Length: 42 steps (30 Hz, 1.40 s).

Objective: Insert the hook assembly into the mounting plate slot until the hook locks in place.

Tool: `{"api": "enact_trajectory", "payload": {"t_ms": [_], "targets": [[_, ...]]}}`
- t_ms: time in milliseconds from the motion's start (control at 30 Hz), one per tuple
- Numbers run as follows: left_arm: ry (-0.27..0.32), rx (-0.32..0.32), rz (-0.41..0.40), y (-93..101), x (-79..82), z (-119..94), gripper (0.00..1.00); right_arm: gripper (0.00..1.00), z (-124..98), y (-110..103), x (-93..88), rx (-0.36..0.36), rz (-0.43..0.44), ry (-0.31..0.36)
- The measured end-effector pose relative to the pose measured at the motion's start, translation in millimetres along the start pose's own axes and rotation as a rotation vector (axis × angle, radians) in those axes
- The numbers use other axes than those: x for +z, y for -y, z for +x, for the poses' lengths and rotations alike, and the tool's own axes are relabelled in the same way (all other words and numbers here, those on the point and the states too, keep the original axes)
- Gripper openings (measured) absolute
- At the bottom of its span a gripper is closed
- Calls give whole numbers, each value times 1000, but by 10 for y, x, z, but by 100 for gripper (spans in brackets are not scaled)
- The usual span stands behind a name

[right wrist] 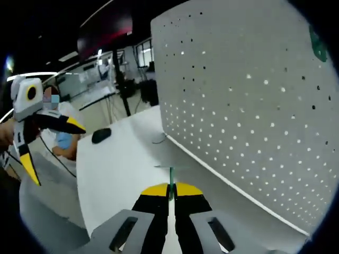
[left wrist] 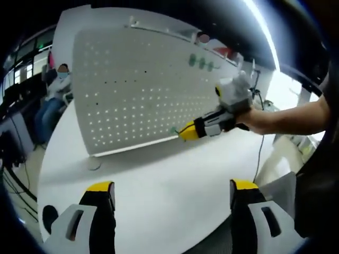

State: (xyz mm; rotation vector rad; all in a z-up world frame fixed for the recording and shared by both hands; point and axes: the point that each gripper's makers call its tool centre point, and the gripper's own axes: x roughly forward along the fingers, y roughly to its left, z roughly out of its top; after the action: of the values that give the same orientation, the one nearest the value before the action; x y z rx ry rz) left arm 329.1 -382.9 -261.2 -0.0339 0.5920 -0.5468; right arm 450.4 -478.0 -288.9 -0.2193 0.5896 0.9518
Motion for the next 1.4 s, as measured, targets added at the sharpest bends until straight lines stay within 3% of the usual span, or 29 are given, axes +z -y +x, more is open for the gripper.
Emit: {"api": "enact_trajectory", "payload": {"t_ms": [367, 533, 733, 1000, 1233, 1400], "targets": [[24, -30, 35, 122, 127, 2, 89, 0, -340, -81, 130, 7, 130, 67], [40, -45, 59, 160, 208, 13, 86, 0, -514, -275, 166, 73, 267, 108], [59, -80, 82, 269, 292, 50, 79, 0, -640, -497, 114, 131, 274, 111], [102, -144, 120, 439, 401, 89, 70, 0, -806, -961, 62, 325, 428, 100], [155, -189, 142, 549, 523, 75, 62, 0, -914, -1227, 14, 472, 564, 64], [182, -234, 158, 638, 580, 55, 51, 0, -978, -1349, 44, 562, 655, 75]]}}
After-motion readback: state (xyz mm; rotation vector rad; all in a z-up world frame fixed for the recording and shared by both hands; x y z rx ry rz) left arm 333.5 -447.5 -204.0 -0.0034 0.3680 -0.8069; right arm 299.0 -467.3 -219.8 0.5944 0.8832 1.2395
